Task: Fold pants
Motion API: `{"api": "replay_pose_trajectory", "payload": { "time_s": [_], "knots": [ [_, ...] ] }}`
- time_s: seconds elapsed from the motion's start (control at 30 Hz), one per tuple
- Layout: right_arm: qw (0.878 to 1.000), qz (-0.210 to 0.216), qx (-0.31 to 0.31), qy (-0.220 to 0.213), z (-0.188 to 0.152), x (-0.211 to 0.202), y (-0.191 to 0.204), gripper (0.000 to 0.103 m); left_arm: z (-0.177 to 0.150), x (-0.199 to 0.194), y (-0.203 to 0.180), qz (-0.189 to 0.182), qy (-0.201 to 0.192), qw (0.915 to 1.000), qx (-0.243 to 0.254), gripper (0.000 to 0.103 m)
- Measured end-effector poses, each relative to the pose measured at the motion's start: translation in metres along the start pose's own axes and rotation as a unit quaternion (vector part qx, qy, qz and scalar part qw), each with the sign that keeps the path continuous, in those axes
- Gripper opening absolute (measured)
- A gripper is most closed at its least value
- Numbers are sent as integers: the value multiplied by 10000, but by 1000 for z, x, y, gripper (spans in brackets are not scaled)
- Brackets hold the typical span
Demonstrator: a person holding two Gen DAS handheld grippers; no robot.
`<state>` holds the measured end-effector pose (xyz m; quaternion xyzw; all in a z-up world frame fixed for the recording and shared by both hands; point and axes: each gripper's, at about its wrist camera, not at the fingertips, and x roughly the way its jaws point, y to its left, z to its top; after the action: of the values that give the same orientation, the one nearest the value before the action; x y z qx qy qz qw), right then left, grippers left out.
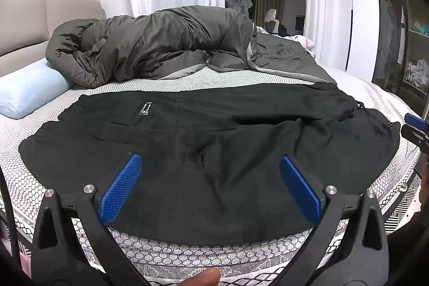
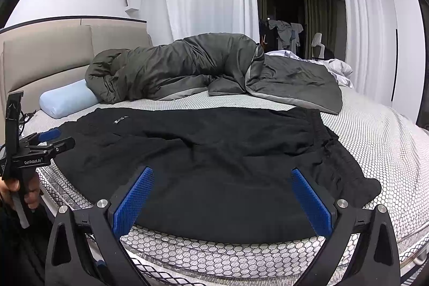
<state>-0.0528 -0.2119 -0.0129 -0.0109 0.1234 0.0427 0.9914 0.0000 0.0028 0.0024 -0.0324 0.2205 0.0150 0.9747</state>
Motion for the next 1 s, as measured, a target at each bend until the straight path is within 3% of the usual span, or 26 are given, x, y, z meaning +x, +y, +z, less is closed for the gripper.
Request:
{"api": "replay_pose_trajectory", "payload": {
  "time_s": [1.0],
  "knots": [
    [10000, -92, 8, 12, 0, 3, -4, 103, 0, 4, 9, 44, 60, 10000, 5, 102]
  ]
}}
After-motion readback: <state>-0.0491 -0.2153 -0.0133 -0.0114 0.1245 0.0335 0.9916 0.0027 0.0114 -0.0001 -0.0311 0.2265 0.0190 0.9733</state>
